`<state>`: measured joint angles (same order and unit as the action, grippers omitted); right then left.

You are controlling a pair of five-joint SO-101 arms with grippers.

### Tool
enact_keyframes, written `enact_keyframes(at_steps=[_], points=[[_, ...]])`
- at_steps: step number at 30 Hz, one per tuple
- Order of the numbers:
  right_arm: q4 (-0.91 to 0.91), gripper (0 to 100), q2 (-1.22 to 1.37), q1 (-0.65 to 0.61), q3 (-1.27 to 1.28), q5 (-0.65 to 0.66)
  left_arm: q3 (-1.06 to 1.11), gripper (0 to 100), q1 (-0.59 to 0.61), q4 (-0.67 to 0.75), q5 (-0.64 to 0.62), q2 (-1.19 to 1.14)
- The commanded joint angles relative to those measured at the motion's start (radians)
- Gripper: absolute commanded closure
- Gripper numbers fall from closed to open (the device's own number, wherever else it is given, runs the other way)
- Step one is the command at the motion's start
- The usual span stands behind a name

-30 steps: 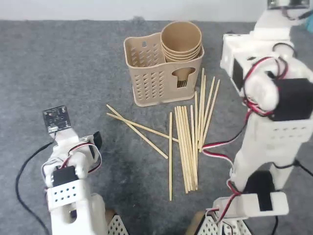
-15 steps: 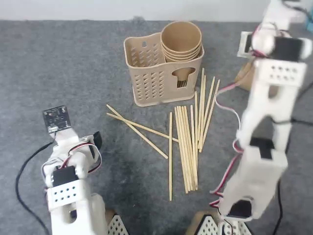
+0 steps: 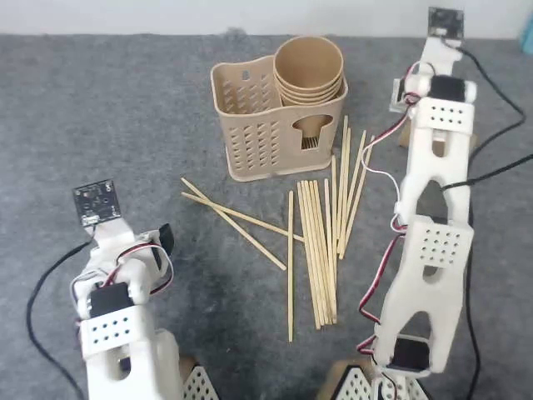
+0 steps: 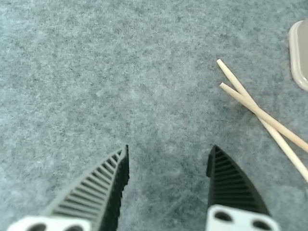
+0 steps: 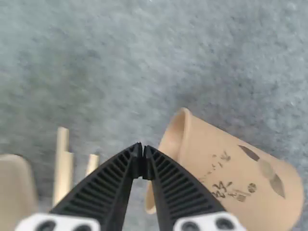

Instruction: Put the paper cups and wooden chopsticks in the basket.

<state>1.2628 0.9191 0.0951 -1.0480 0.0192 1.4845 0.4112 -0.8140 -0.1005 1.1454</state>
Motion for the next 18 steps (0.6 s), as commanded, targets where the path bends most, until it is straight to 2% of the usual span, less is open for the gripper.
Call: enact_keyframes(at_steps=[1,5,11,18], points=[[-0.016,99.0,-0.004,0.073,-0.028,0.092,-0.002,75,-0.002,0.026,0.012,0.018],[-0.015,99.0,-0.005,0.189,-0.029,0.143,-0.002,75,-0.002,0.026,0.012,0.018],[0.091,99.0,-0.056,0.366,-0.029,0.255,-0.001,75,-0.002,0.041,0.011,0.018],[0.097,99.0,-0.107,0.579,-0.029,0.393,-0.001,75,-0.002,0.040,0.011,0.018]])
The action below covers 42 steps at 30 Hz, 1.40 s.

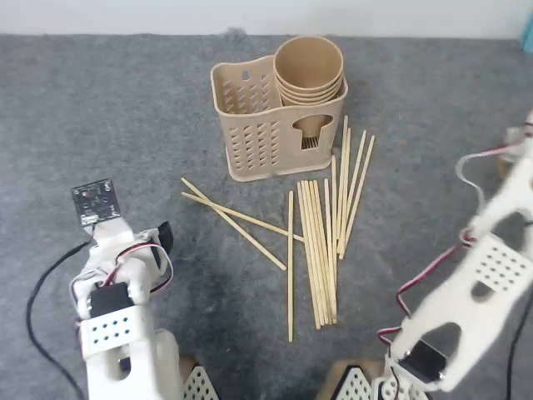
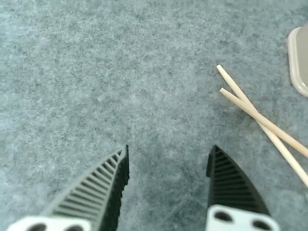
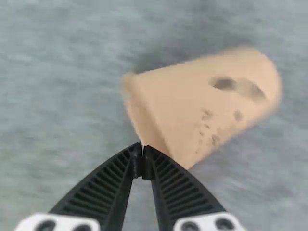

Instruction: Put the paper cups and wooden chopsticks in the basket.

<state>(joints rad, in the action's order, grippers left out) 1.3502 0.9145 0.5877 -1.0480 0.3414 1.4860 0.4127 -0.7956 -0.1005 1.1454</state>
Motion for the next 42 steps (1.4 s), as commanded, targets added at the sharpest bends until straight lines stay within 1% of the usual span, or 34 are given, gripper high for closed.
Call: enact_keyframes(at_steps=[1,3,6,11,13,18,20,24,26,30,32,36,42], points=[[0.002,99.0,-0.102,0.116,-0.029,0.095,-0.002,75,-0.003,0.021,0.011,0.018],[-0.033,99.0,-0.102,0.166,-0.029,0.140,-0.002,75,-0.003,0.020,0.011,0.018],[-0.101,99.0,-0.102,0.222,-0.029,0.167,-0.002,75,-0.003,0.020,0.011,0.018],[-0.131,98.3,-0.113,0.242,-0.029,0.170,-0.002,75,-0.003,0.020,0.011,0.018],[-0.125,94.9,-0.116,0.242,-0.029,0.170,-0.002,75,-0.003,0.020,0.011,0.018],[-0.022,80.5,-0.168,0.239,-0.029,0.170,-0.002,75,-0.003,0.018,0.011,0.018],[0.038,78.6,-0.202,0.236,-0.029,0.170,-0.002,75,-0.003,0.020,0.011,0.018],[0.108,78.6,-0.249,0.236,-0.029,0.160,-0.002,75,-0.003,0.020,0.011,0.018],[0.127,78.6,-0.252,0.236,-0.029,0.121,-0.002,75,-0.003,0.020,0.011,0.018],[0.134,78.6,-0.249,0.268,-0.026,-0.089,-0.002,75,-0.003,0.020,0.011,0.018],[0.156,78.6,-0.248,0.272,-0.023,-0.157,-0.002,75,-0.003,0.020,0.011,0.018],[0.237,78.6,-0.248,0.266,-0.021,-0.173,-0.002,75,-0.003,0.020,0.011,0.018],[0.217,78.6,-0.245,0.294,-0.021,-0.173,-0.002,75,-0.003,0.020,0.011,0.018]])
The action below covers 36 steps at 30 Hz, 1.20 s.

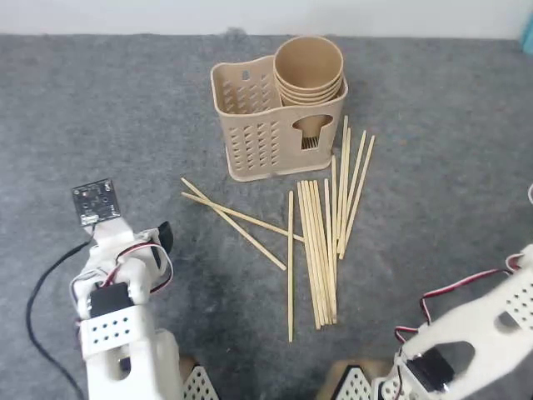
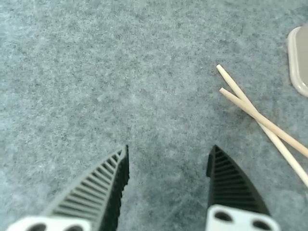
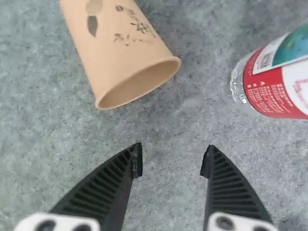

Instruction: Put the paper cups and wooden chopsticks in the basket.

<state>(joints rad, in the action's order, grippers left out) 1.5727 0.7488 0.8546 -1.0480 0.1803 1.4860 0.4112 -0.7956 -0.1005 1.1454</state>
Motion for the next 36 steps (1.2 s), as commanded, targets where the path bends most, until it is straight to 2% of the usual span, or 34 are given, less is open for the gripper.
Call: enact_keyframes(at_steps=[1,12,20,27,36], points=[[-0.004,78.6,-0.077,0.031,-0.021,-0.012,-0.002,75,-0.002,0.020,0.011,0.018],[0.058,82.0,-0.165,0.038,-0.028,-0.015,-0.002,75,-0.003,0.021,0.011,0.018],[0.119,81.1,-0.367,0.039,-0.028,-0.009,-0.002,75,-0.003,0.021,0.011,0.018],[0.196,81.1,-0.547,0.044,-0.028,0.071,-0.002,75,-0.003,0.021,0.011,0.018],[0.196,81.1,-0.862,0.056,-0.028,0.101,-0.002,75,-0.003,0.021,0.011,0.018]])
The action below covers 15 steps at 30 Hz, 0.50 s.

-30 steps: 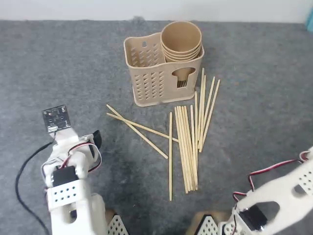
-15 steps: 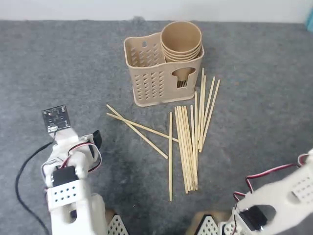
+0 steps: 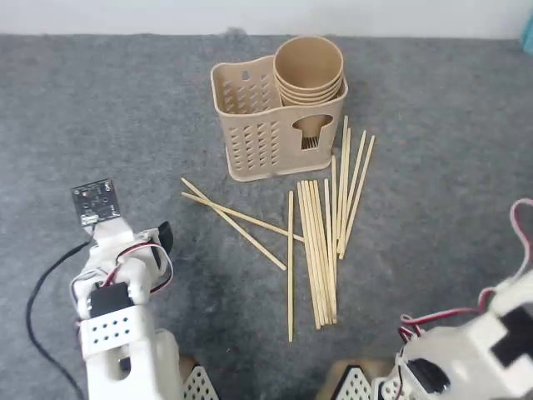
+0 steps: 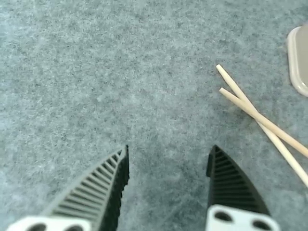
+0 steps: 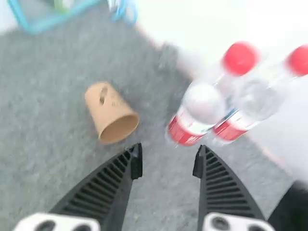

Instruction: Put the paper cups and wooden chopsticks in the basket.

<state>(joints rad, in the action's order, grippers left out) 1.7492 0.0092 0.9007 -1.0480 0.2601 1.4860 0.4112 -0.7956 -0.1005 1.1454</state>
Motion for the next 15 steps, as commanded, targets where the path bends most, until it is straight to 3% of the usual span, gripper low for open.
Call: enact_keyframes(at_steps=[1,15], points=[[0.019,81.1,-0.151,0.010,-0.025,0.037,-0.002,75,-0.003,0.021,0.011,0.018],[0.047,81.2,-0.539,0.008,-0.021,0.057,-0.002,75,-0.002,0.017,0.011,0.018]])
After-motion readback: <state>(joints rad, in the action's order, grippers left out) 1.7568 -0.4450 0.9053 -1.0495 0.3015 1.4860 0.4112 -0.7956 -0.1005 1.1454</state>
